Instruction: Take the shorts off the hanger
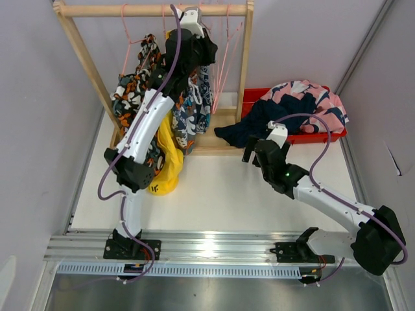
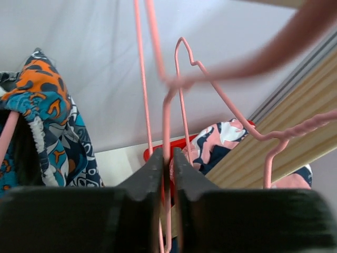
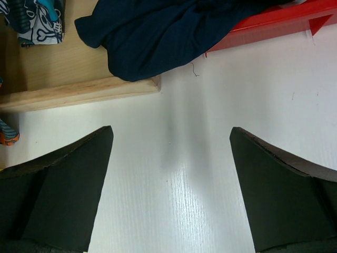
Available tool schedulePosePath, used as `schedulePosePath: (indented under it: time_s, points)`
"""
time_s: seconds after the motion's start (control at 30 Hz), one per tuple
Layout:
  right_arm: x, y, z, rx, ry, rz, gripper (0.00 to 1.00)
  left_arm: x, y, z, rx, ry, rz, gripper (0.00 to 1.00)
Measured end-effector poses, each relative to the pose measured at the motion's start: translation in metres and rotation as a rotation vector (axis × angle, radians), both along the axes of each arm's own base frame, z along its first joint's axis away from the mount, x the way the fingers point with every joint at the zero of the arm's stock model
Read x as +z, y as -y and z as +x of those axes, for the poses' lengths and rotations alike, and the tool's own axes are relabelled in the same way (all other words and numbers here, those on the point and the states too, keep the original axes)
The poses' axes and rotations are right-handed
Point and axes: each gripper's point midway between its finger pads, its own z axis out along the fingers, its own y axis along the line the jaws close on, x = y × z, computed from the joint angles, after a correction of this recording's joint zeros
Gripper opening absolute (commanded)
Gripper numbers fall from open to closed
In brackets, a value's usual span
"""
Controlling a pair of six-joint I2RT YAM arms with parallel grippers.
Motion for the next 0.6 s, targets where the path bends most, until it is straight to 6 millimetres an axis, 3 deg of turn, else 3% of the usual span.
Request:
schedulePosePath:
  time_s: [0.03,0.1,0.23,0.33,0.43,0.6]
  points:
    - [0.000,-0.002,-0.001,0.004,0.000,0.002,1.00,0.000,0.001,0.000,-0.006,-0.001,-0.002,0.29]
    - [0.000,-0.004,-0.002,0.007,0.001,0.001,1.00,-0.002,0.003,-0.003,-0.017,-0.007,-0.005,0.34]
    - [-0.001,-0.006,-0.005,0.007,0.003,-0.010,0.99,-0.020,0.001,-0.022,-0.045,-0.073,0.022,0.68]
    - [-0.002,-0.006,-0.008,0.007,0.000,-0.025,0.99,-0.015,-0.005,-0.052,-0.083,-0.103,0.031,0.74]
    - [-0.003,-0.006,-0.011,0.006,-0.002,-0.038,0.99,0.017,-0.018,-0.090,-0.115,-0.074,0.015,0.77]
    - [-0.003,-0.010,-0.015,0.006,-0.003,-0.041,1.00,0.109,-0.059,-0.166,-0.130,0.109,-0.054,0.80]
